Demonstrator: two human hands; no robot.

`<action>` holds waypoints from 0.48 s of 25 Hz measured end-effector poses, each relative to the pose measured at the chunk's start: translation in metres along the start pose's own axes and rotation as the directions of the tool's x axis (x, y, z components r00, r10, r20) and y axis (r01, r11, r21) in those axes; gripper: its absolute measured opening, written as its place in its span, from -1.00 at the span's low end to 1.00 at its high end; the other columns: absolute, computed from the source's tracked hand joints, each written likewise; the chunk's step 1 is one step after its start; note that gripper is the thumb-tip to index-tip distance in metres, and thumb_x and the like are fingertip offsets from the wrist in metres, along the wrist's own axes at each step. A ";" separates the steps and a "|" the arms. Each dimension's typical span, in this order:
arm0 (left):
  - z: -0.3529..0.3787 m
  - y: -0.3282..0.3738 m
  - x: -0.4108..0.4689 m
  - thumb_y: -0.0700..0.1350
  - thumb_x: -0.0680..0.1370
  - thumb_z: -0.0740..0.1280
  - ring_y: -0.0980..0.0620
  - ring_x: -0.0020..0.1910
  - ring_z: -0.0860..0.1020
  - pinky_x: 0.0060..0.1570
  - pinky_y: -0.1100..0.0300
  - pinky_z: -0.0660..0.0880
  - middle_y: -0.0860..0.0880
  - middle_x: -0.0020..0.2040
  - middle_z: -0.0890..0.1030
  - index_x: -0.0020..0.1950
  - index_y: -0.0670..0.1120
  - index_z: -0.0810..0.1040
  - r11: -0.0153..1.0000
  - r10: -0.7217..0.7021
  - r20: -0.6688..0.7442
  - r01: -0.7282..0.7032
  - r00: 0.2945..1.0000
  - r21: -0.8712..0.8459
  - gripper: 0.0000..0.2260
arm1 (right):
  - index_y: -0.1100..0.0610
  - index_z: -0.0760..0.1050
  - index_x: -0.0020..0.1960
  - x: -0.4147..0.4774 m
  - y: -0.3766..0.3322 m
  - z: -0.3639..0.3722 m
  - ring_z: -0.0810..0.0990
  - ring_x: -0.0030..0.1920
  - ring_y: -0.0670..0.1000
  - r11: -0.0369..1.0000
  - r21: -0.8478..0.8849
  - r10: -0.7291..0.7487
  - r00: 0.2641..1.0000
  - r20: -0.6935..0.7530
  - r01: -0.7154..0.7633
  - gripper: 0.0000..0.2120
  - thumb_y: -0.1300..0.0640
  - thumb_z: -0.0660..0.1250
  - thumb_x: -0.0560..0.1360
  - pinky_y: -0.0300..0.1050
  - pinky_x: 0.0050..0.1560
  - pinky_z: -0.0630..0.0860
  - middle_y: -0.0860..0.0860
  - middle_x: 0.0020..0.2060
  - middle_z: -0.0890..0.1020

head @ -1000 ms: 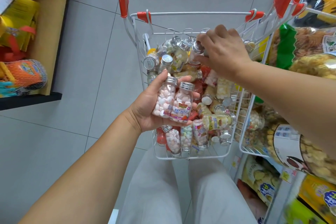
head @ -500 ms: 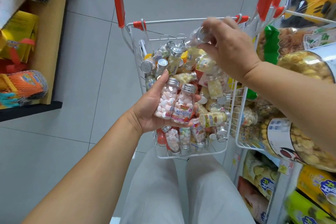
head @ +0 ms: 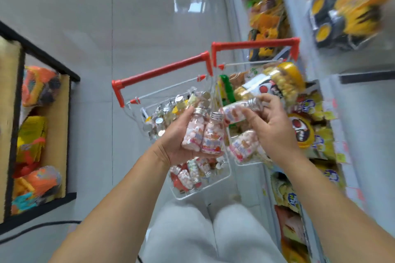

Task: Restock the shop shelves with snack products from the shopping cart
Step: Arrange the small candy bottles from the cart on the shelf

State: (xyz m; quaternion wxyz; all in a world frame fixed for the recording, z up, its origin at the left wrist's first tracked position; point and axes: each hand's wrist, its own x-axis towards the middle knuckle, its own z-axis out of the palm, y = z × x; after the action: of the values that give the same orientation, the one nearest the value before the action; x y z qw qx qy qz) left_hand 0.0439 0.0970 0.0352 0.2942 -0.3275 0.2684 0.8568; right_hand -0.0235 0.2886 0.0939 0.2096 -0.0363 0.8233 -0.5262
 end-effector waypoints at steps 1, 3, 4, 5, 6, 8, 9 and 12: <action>0.020 0.000 -0.007 0.29 0.62 0.02 -0.22 0.08 0.66 0.02 -0.22 0.60 -0.21 0.18 0.66 0.28 -0.13 0.58 1.000 -0.003 0.016 0.002 1.000 0.016 -0.40 | -0.17 0.36 0.10 -0.009 -0.009 -0.016 0.47 -0.45 -0.06 1.000 0.023 0.005 0.999 -0.041 -0.005 -0.64 -0.23 0.37 0.39 -0.11 -0.45 0.43 -0.08 -0.28 0.61; 0.061 -0.003 -0.019 0.34 0.60 0.03 -0.25 0.16 0.63 0.18 -0.30 0.50 -0.24 0.23 0.63 0.26 -0.15 0.63 0.999 -0.014 0.082 0.011 0.996 0.033 -0.34 | -0.13 0.38 0.12 -0.031 -0.024 -0.054 0.50 -0.44 -0.12 0.997 0.071 0.001 0.989 -0.148 0.009 -0.59 -0.25 0.38 0.36 -0.19 -0.45 0.42 0.01 -0.23 0.61; 0.080 -0.006 -0.023 0.36 0.57 0.06 -0.26 0.19 0.61 0.23 -0.34 0.45 -0.25 0.25 0.61 0.26 -0.15 0.64 0.999 -0.014 0.123 0.009 0.992 0.042 -0.32 | -0.14 0.40 0.11 -0.043 -0.031 -0.074 0.55 -0.37 -0.09 0.996 0.089 -0.002 0.981 -0.195 0.020 -0.59 -0.27 0.38 0.35 -0.13 -0.40 0.48 0.05 -0.17 0.62; 0.100 -0.010 -0.025 0.37 0.55 0.11 -0.26 0.19 0.61 0.24 -0.36 0.43 -0.26 0.26 0.60 0.26 -0.15 0.64 0.999 -0.008 0.166 -0.001 0.986 0.053 -0.33 | -0.15 0.42 0.11 -0.054 -0.035 -0.095 0.60 -0.27 -0.06 0.994 0.102 -0.001 0.972 -0.235 0.025 -0.59 -0.28 0.38 0.34 -0.08 -0.31 0.53 0.04 -0.11 0.63; 0.121 -0.013 -0.027 0.35 0.54 0.15 -0.26 0.18 0.61 0.20 -0.36 0.47 -0.26 0.25 0.61 0.25 -0.16 0.64 0.998 -0.001 0.206 -0.013 0.978 0.068 -0.35 | -0.14 0.44 0.10 -0.067 -0.039 -0.116 0.62 -0.19 -0.06 0.993 0.117 0.005 0.962 -0.273 0.028 -0.60 -0.28 0.38 0.34 -0.09 -0.25 0.54 -0.02 -0.09 0.64; 0.167 -0.025 -0.027 0.29 0.54 0.19 -0.25 0.13 0.64 0.08 -0.33 0.55 -0.25 0.21 0.63 0.16 -0.15 0.69 0.996 -0.019 0.272 -0.005 0.962 0.087 -0.43 | -0.11 0.46 0.06 -0.095 -0.039 -0.159 0.60 -0.21 -0.16 0.986 0.165 0.032 0.937 -0.349 0.028 -0.63 -0.23 0.38 0.34 -0.25 -0.28 0.49 -0.14 -0.14 0.62; 0.191 -0.034 -0.027 0.28 0.56 0.18 -0.25 0.12 0.65 0.06 -0.34 0.54 -0.24 0.20 0.63 0.10 -0.15 0.72 0.995 -0.028 0.292 -0.001 0.956 0.097 -0.44 | -0.08 0.47 0.05 -0.110 -0.037 -0.179 0.57 -0.27 -0.20 0.983 0.180 0.041 0.921 -0.387 0.031 -0.66 -0.20 0.39 0.36 -0.32 -0.35 0.45 -0.14 -0.16 0.60; 0.259 -0.067 -0.028 0.27 0.57 0.15 -0.22 0.08 0.66 0.06 -0.36 0.51 -0.22 0.11 0.67 -0.09 -0.14 0.75 0.988 -0.066 0.359 0.010 0.931 0.156 -0.44 | 0.01 0.46 0.06 -0.152 -0.025 -0.235 0.48 -0.44 -0.18 0.979 0.197 0.066 0.857 -0.510 0.042 -0.75 -0.06 0.41 0.47 -0.33 -0.54 0.33 -0.06 -0.19 0.57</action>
State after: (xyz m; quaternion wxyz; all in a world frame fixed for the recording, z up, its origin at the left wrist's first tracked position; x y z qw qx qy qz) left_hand 0.0017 0.3027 0.2035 0.3793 -0.1454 0.2671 0.8738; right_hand 0.0201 0.5203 0.2471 -0.0119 0.1322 0.7919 -0.5960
